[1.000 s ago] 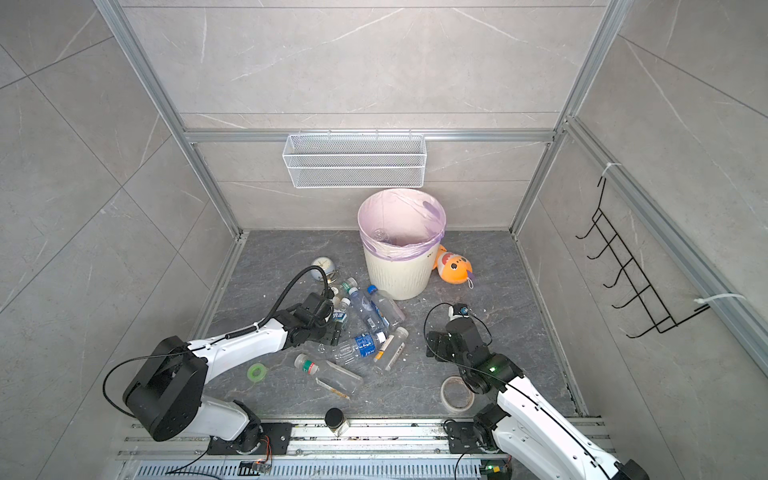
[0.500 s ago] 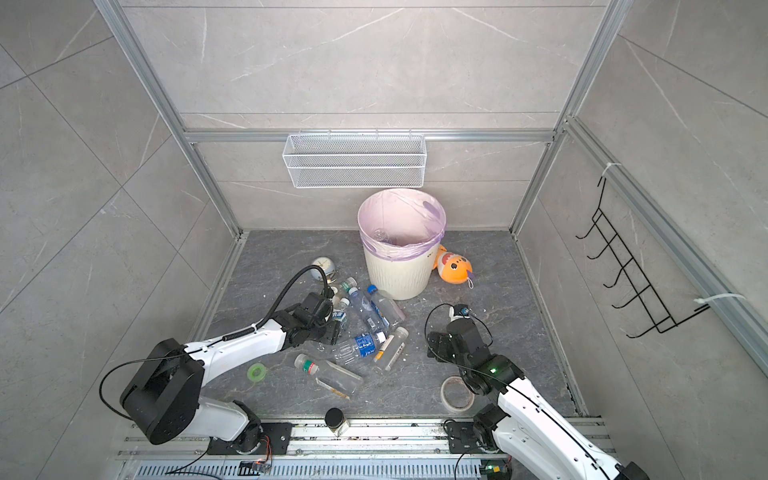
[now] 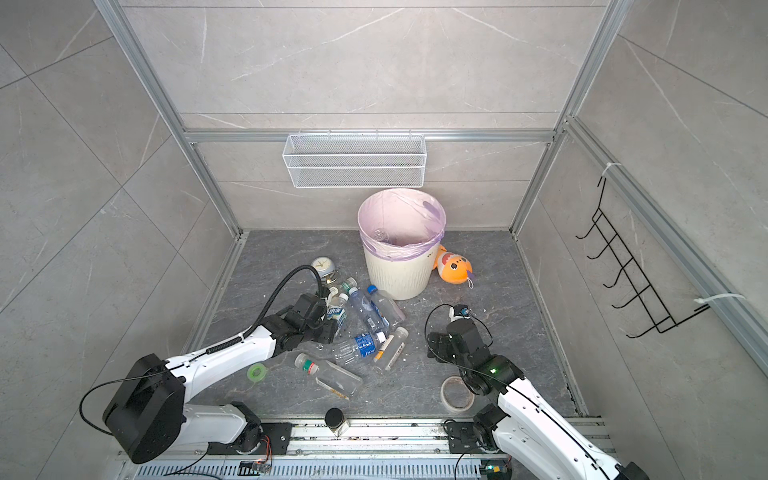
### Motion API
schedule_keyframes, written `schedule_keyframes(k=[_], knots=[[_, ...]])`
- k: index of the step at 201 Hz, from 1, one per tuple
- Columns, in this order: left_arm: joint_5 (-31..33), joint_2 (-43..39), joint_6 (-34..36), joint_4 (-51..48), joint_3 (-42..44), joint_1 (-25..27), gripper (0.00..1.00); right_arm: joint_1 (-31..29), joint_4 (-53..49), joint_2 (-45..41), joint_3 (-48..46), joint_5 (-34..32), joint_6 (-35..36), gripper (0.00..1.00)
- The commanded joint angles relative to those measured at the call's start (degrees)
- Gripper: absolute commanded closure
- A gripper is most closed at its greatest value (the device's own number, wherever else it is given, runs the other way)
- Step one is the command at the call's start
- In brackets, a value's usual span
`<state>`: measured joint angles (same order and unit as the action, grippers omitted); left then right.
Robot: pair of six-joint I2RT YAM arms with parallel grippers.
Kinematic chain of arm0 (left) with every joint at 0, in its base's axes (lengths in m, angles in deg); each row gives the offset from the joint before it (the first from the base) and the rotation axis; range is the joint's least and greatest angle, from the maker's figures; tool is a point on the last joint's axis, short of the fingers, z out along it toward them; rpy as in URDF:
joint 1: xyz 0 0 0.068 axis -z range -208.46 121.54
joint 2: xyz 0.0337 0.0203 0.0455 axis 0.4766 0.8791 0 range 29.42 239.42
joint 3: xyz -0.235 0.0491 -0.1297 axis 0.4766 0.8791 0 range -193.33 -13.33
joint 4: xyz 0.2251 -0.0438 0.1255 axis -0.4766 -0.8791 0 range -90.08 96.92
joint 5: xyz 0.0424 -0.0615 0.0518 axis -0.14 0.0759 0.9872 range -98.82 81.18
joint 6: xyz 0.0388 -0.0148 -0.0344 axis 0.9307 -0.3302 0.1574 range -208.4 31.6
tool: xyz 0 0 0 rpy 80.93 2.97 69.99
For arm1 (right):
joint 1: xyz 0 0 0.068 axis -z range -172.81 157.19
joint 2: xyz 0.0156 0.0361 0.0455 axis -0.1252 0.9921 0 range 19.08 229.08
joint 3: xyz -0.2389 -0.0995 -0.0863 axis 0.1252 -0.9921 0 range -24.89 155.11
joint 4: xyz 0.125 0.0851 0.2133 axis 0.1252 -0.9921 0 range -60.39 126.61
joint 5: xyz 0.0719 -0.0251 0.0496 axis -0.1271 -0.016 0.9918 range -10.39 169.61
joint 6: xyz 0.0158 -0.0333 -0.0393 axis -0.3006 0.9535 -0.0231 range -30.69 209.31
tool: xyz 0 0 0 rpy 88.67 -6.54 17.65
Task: Throw the plastic bottles in the bin
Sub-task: 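Lift the bottle with the left gripper, carry it over the bin, release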
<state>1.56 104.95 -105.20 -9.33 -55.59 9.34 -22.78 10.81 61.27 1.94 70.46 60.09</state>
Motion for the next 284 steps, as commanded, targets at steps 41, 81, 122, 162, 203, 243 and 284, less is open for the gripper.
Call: schedule_keyframes(k=[41,81,122,162,203,243,284], knots=[[0.2,-11.7,2.0,4.5,4.5,0.7,0.51,-0.2,0.7,-0.8,-0.6,-0.4,-0.8,0.11],[0.1,-20.4,3.2,5.4,7.0,1.0,0.53,-0.2,0.8,-0.7,-0.6,-0.3,-0.8,0.11],[-0.9,-28.3,4.1,7.0,6.7,1.9,0.53,-0.3,0.9,-0.9,-0.8,-0.1,-0.8,0.11],[-3.9,-27.5,5.5,5.6,-1.2,2.4,0.55,-0.2,0.9,-1.3,-0.9,-0.2,-0.8,0.11],[-6.1,-21.3,6.4,6.0,-11.6,2.4,0.55,-0.2,0.9,-2.3,-1.2,-0.2,-0.9,0.11],[-9.1,-7.3,10.0,7.7,-30.7,2.4,0.56,-0.2,1.1,-2.5,-1.4,-0.3,-0.9,0.11],[-15.7,21.6,14.7,-2.5,-73.5,2.2,0.55,-0.2,1.0,-2.4,-1.3,-0.4,-1.0,0.11]])
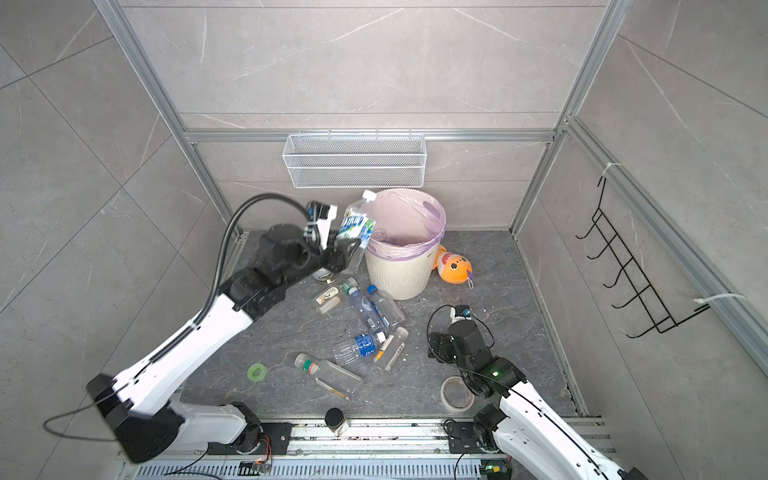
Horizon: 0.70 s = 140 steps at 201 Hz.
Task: Throw the plastic bottles in the bin
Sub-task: 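Lift the bottle with the left gripper, carry it over the bin, release, then return the left gripper to the pile while the right gripper reaches toward a yellow-labelled bottle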
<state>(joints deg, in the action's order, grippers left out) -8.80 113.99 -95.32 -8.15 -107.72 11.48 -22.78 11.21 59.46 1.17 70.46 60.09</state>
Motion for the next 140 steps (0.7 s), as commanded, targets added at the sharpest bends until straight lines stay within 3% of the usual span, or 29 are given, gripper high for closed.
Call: schedule_keyframes(k=[1,11,23,28,42,52,85,140], knots=[[-5.4,13.3,4.8,-4.3,-22.9,0.0,0.55,-0.2,0.6,-0.6,-0.5,-0.5,-1.0,0.11],[-6.0,21.6,5.2,-10.0,-36.5,-0.2,0.45,-0.2,0.5,-0.7,-0.6,-0.6,-1.1,0.11],[-4.7,30.1,5.2,-17.5,-51.6,-0.5,0.2,-0.2,0.2,-1.1,-0.6,-0.8,-1.2,0.1],[-3.7,32.6,5.1,-20.0,-56.1,-0.7,0.02,-0.2,0.2,-1.4,-0.6,-0.9,-1.3,0.09],[-1.3,35.4,4.5,-23.1,-61.0,-1.5,0.0,-0.2,0.0,-1.9,-0.8,-1.2,-1.5,0.06],[-0.3,33.3,3.8,-21.4,-56.9,-2.0,0.0,-0.2,0.0,-2.0,-0.8,-1.2,-1.5,0.05],[1.3,18.9,2.4,-6.7,-30.5,-3.1,0.0,-0.2,0.2,-1.3,-0.7,-0.7,-1.2,0.03],[3.3,4.0,1.7,0.3,-8.8,-3.1,0.0,-0.2,0.6,-1.5,-0.7,0.3,-0.5,0.03]])
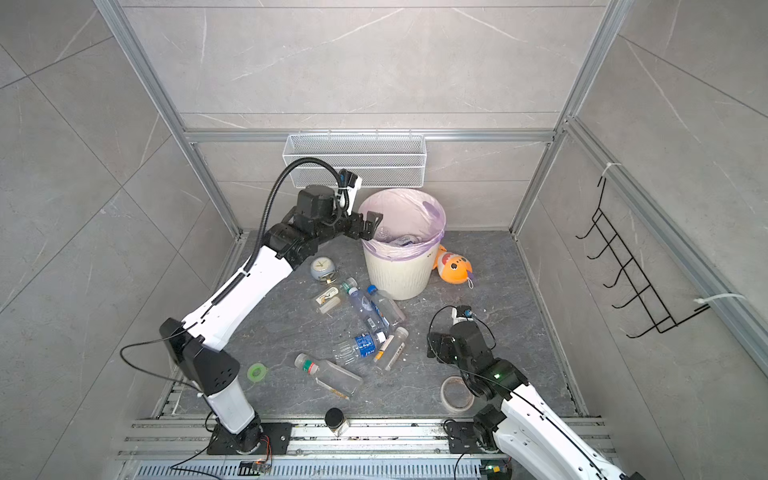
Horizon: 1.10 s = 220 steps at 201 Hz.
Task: Throw the plastic bottles in the bin
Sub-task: 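Return the left gripper to the pile while the right gripper reaches toward a yellow-labelled bottle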
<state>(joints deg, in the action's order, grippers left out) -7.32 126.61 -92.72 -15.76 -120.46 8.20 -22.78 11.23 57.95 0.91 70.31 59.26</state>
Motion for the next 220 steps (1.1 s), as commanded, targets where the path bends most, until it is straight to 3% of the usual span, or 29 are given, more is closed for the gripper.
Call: schedule_keyframes(k=[1,39,87,160,220], knots=[[1.8,-8.8,-1.0,8.0,4.3,0.2,0.0,-0.2,0.6,0.1,-0.4,0.4,0.3,0.03],[4.3,-15.4,-1.5,9.4,15.5,0.2,0.0,-0.3,0.8,2.4,0.6,1.9,0.5,0.03],[7.1,-23.3,-4.2,12.0,30.2,0.2,0.0,-1.2,4.7,7.6,1.3,7.0,-4.7,0.04],[8.1,-31.5,-8.4,13.5,46.9,0.2,0.0,-6.0,9.5,13.0,2.9,9.3,-10.7,0.05],[7.8,-35.2,-11.6,15.1,60.1,0.2,0.0,-13.3,14.8,21.3,4.6,7.6,-15.3,0.05]])
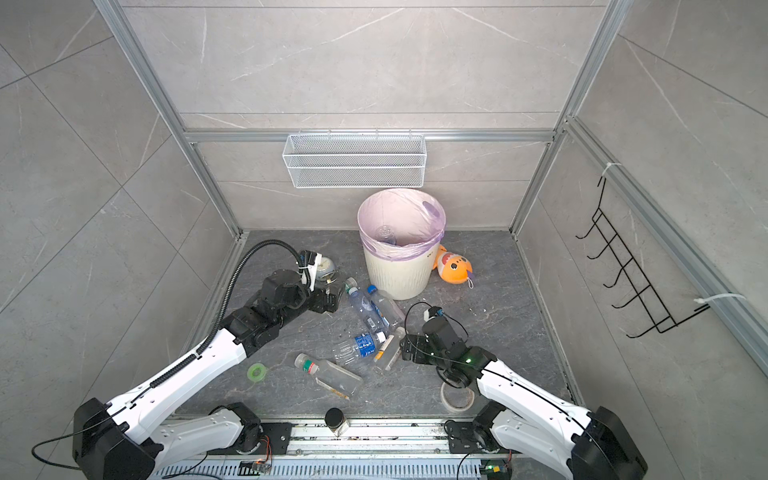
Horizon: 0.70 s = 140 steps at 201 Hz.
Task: Throw the plastic bottles in the bin
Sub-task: 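Return the left gripper to the pile while the right gripper reaches toward a yellow-labelled bottle, then close the right gripper on the white-capped yellow-labelled bottle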
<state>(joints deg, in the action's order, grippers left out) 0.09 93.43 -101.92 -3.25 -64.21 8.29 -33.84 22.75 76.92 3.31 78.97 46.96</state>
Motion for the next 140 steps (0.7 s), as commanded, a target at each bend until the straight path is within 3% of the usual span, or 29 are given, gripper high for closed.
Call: schedule_keyframes(k=[1,140], knots=[[0.3,-2.0,-2.4,2.6,4.1,0.2,0.0,-2.4,3.5,2.4,2.3,-1.1,-3.1,0.05],[0.1,-10.8,-1.3,8.1,23.8,0.1,0.0,-7.8,11.9,18.8,4.9,-1.5,-10.1,0.05]])
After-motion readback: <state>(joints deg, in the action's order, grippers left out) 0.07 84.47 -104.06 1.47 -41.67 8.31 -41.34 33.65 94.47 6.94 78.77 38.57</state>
